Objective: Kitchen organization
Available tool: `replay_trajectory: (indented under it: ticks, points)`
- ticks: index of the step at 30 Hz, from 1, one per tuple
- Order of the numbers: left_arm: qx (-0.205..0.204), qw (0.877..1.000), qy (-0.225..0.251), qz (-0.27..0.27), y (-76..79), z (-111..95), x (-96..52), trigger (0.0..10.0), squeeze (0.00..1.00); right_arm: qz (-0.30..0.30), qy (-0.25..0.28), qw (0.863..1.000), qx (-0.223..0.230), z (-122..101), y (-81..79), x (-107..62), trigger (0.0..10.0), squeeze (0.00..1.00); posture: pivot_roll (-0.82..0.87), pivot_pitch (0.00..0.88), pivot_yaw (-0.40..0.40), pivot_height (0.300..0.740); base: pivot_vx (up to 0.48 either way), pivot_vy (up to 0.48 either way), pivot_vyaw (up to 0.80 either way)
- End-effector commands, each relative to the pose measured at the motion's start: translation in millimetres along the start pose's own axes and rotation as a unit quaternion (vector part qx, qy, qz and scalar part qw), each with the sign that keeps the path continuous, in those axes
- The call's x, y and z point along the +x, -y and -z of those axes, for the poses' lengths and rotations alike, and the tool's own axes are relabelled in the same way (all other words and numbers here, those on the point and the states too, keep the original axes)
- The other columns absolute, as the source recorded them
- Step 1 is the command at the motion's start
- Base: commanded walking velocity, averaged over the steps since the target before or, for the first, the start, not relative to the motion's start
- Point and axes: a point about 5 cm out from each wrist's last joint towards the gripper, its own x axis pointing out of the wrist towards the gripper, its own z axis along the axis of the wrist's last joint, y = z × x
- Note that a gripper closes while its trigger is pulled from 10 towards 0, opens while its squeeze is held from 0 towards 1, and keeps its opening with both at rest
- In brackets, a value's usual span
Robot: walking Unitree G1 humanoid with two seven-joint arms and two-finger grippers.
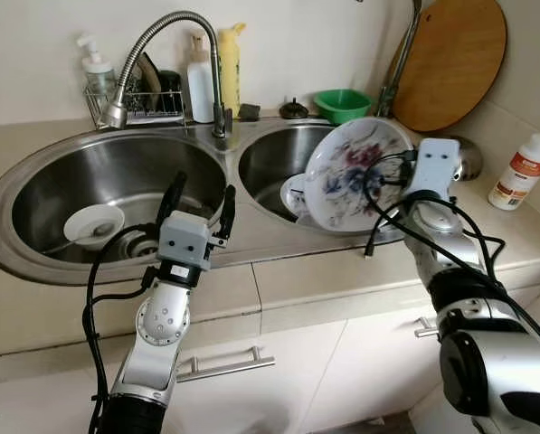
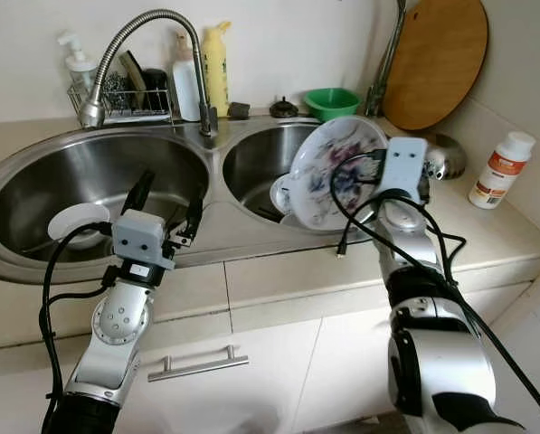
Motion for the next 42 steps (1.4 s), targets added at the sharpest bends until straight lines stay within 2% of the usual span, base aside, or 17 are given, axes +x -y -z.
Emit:
replay_trajectory:
  ticks: [1, 4, 7, 8, 10, 11, 17, 27, 28, 31, 35, 38, 40, 41, 42]
  points:
    - [0.002, 1.0, -0.007, 0.005, 2.1, 3, -2.0, 10.0, 0.0, -0.037, -0.03, 0.998, 0.031, 6, -10.7, 1.1, 10.0, 0.0, 0.02, 0.0, -0.043, 0.74, 0.0, 0.0, 0.0]
    - [0.002, 1.0, -0.009, 0.006, 2.5, 3, -2.4, 10.0, 0.0, -0.063, -0.056, 0.996, 0.041, 15, -20.2, -0.2, 10.0, 0.0, 0.02, 0.0, -0.042, 0.74, 0.0, 0.0, 0.0]
    - [0.003, 1.0, -0.01, 0.007, 2.9, 3, -2.5, 10.0, 0.0, -0.084, -0.078, 0.993, 0.028, 24, -26.7, -2.1, 10.0, 0.0, 0.02, 0.0, -0.042, 0.74, 0.0, 0.0, 0.0]
    - [0.003, 1.0, -0.011, 0.007, 3.1, 4, -2.4, 10.0, 0.0, -0.087, -0.083, 0.992, 0.028, 27, -27.5, -2.7, 10.0, 0.12, 0.02, 0.0, -0.042, 0.74, 0.0, 0.0, 0.0]
    - [0.003, 1.0, -0.011, 0.008, 3.2, 4, -2.3, 10.0, 0.0, -0.087, -0.086, 0.992, 0.027, 28, -27.4, -3.0, 10.0, 0.12, 0.02, 0.0, -0.042, 0.74, 0.0, 0.0, 0.0]
    - [0.003, 1.0, -0.012, 0.008, 3.3, 4, -2.3, 10.0, 0.0, -0.086, -0.088, 0.992, 0.028, 30, -26.5, -3.3, 10.0, 1.0, 0.02, 0.0, -0.042, 0.74, 0.0, 0.0, 0.0]
    - [0.004, 1.0, -0.018, 0.01, 4.2, 6, -3.3, 10.0, 0.0, -0.065, -0.095, 0.993, 0.036, 33, -16.3, -3.4, 10.0, 1.0, 0.02, 0.0, -0.042, 0.74, 0.0, 0.0, 0.0]
    - [0.002, 1.0, -0.025, 0.014, 5.6, 8, -3.9, 10.0, 0.0, 0.006, -0.079, 0.995, 0.057, 28, 6.7, -3.0, 10.0, 1.0, 0.01, 0.0, -0.042, 0.74, 0.0, 0.0, 0.0]
    - [0.002, 1.0, -0.025, 0.014, 5.6, 8, -3.9, 10.0, 0.0, 0.017, -0.072, 0.996, 0.056, 25, 9.9, -3.0, 10.0, 1.0, 0.01, 0.0, -0.042, 0.74, 0.0, 0.0, 0.0]
    - [0.002, 1.0, -0.026, 0.014, 5.6, 8, -3.9, 10.0, 0.0, 0.049, -0.027, 0.998, 0.009, 12, 18.9, -2.7, 10.0, 1.0, 0.01, 0.0, -0.042, 0.74, 0.0, 0.0, 0.0]
    - [0.0, 1.0, -0.027, 0.016, 6.9, 8, -4.6, 10.0, 0.0, 0.031, 0.039, 0.999, -0.014, -6, 13.2, -4.7, 10.0, 1.0, 0.01, 0.0, -0.041, 0.74, 0.0, 0.0, 0.0]
    - [-0.001, 1.0, -0.026, 0.017, 7.3, 8, -4.5, 10.0, 0.0, 0.017, 0.065, 0.997, -0.024, -11, 7.8, -6.7, 10.0, 1.0, 0.0, 0.0, -0.04, 0.74, 0.0, 0.0, 0.0]
    - [-0.002, 1.0, -0.026, 0.016, 6.8, 8, -4.2, 10.0, 0.0, -0.008, 0.091, 0.996, -0.012, -17, 0.0, -9.7, 10.0, 1.0, 0.0, 0.0, -0.04, 0.74, 0.0, 0.0, 0.0]
    - [-0.003, 1.0, -0.025, 0.014, 6.3, 8, -3.9, 10.0, 0.0, -0.027, 0.11, 0.994, 0.002, -22, -5.2, -12.3, 10.0, 0.94, 0.0, 0.0, -0.041, 0.74, 0.0, 0.0, 0.0]
    - [-0.003, 1.0, -0.025, 0.014, 6.3, 8, -3.9, 10.0, 0.0, -0.027, 0.11, 0.994, 0.002, -22, -5.2, -12.3, 10.0, 0.94, 0.0, 0.0, -0.041, 0.74, 0.0, 0.0, 0.0]
